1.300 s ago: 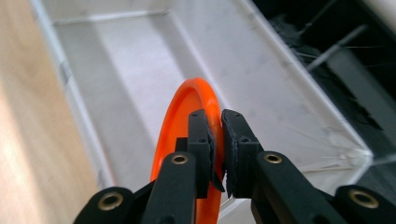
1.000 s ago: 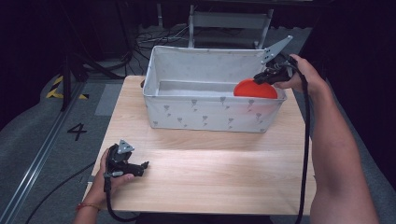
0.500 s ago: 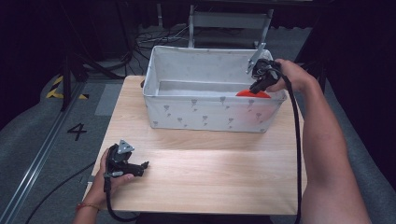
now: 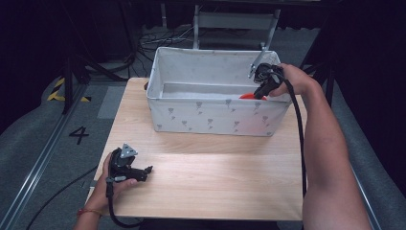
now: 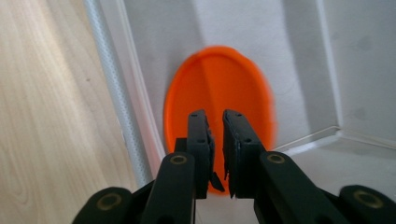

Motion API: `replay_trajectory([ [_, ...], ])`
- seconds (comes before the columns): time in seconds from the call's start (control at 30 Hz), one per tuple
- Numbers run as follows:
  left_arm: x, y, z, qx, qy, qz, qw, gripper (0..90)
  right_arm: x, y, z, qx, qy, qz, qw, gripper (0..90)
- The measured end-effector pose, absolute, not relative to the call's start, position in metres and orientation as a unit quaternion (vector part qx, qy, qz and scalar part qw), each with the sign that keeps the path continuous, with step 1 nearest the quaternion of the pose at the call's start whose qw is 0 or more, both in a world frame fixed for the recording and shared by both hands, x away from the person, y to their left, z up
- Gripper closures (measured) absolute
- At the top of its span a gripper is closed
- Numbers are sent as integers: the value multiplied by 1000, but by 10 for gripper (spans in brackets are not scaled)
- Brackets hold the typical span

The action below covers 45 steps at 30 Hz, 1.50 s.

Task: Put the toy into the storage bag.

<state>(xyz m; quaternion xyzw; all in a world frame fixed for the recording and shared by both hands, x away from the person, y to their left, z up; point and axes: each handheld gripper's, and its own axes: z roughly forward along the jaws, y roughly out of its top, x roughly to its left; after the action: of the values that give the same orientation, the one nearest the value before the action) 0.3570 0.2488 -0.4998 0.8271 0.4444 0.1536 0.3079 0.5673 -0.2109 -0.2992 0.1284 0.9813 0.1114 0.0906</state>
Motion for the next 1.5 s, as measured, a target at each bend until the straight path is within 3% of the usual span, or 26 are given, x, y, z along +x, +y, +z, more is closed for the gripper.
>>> replay_trajectory([
  [0.2,357,249,-500,828,442,154,310,16,561,-213,-291,146,966,179,116,694],
  [0.27,357,249,-500,828,442,154,310,16,558,-215,-289,157,957,205,129,586],
  [0.33,357,249,-500,828,442,153,310,16,556,-219,-288,183,945,230,141,567],
  [0.4,357,249,-500,828,442,153,309,16,551,-221,-286,207,932,248,166,469],
  [0.57,357,249,-500,828,442,153,310,16,536,-231,-278,250,898,310,186,352],
  [0.73,357,249,-500,828,442,153,310,16,519,-238,-275,297,863,329,242,233],
  [0.93,357,249,-500,828,442,153,310,16,499,-246,-277,313,845,341,268,172],
  [1.5,357,248,-500,826,447,152,309,15,438,-278,-288,326,821,352,310,169],
])
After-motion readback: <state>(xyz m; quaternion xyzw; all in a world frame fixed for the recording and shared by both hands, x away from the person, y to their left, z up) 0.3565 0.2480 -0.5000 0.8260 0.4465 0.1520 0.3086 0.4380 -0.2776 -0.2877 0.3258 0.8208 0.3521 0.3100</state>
